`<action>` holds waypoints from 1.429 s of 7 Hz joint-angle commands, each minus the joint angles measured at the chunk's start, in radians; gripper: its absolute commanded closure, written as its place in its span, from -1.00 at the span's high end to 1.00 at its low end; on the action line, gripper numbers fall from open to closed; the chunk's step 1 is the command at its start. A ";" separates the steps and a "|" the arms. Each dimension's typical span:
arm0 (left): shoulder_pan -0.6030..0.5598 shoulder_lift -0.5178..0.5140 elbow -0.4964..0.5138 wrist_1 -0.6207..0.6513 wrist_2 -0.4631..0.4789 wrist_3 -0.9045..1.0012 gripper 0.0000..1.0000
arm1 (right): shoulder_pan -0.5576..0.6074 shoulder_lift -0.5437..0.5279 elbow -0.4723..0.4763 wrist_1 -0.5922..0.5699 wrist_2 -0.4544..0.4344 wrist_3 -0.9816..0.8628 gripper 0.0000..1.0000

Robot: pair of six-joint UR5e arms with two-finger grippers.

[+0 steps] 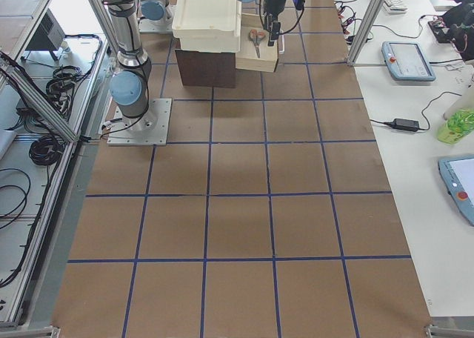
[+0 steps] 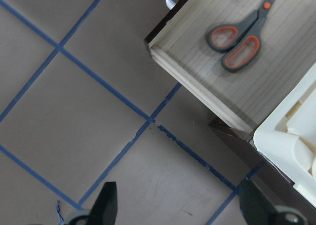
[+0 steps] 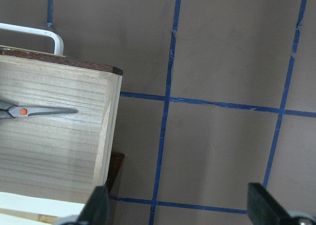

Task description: Place scissors in drawer with both arms

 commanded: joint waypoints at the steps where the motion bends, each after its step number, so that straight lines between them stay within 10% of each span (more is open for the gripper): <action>1: -0.007 0.049 0.001 -0.065 0.060 -0.256 0.83 | 0.000 -0.005 0.008 -0.010 0.004 -0.002 1.00; 10: -0.011 0.050 -0.001 -0.073 0.013 -0.528 0.84 | 0.020 -0.001 0.008 -0.014 0.004 -0.004 1.00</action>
